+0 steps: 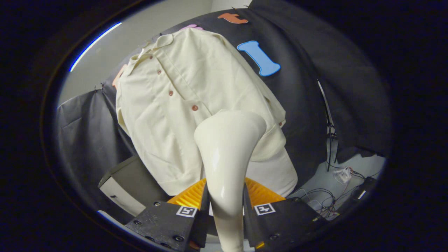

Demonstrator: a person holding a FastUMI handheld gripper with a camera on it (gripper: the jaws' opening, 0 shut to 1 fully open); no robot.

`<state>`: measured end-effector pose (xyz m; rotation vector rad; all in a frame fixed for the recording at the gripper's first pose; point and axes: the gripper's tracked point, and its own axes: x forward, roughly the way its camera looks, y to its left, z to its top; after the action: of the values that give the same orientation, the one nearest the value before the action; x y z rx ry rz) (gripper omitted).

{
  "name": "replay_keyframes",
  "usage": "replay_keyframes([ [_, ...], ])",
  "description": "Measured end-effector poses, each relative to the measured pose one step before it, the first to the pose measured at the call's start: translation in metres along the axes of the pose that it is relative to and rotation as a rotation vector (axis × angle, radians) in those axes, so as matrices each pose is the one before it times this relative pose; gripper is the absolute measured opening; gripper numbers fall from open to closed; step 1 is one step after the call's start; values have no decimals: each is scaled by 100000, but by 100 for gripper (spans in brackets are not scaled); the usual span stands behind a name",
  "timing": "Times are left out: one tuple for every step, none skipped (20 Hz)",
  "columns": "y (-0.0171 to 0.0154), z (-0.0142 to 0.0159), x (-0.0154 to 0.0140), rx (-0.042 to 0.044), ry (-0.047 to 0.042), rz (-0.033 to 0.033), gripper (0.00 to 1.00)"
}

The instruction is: Iron the clothes twice with a garment steamer, once on the left side and once on the right side.

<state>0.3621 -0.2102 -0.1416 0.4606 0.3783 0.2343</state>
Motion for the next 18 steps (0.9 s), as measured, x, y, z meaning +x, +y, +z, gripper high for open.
replay_keyframes([
  [1105,946,-971,-483,-2334,1142,45],
  [1296,893,-949,-124,-1259,1471,45],
  [1322,809,-1057,-1721,-2132,1305,45],
  [1237,806,-757,-2425,-1699,720,45],
  [1404,543,-703,-2682,-1231,596,45],
  [1546,615,-699,-1930,-1472,797,45],
  [1677,394,-842,-2044,-1331,1312,45],
  [1826,503,-682,-1530,-1904,584,45],
  [1978,491,-1060,-2145,-1795,441,45],
  [1789,782,-718,-1671,-3003,216,45],
  [1794,529,-790,-1981,-1676,-552,44],
  [1686,853,-802,-2116,-3757,-1161,44],
  [1699,1117,-826,-1653,-3207,-1346,44],
  [1324,708,-820,-1953,-2113,-1993,44],
  [1045,847,-795,-1678,-2913,-1851,44],
  [894,563,-682,-830,-1066,-2010,44],
  [720,183,-457,259,-1499,-2464,44],
  [797,26,-294,-356,681,-917,44],
])
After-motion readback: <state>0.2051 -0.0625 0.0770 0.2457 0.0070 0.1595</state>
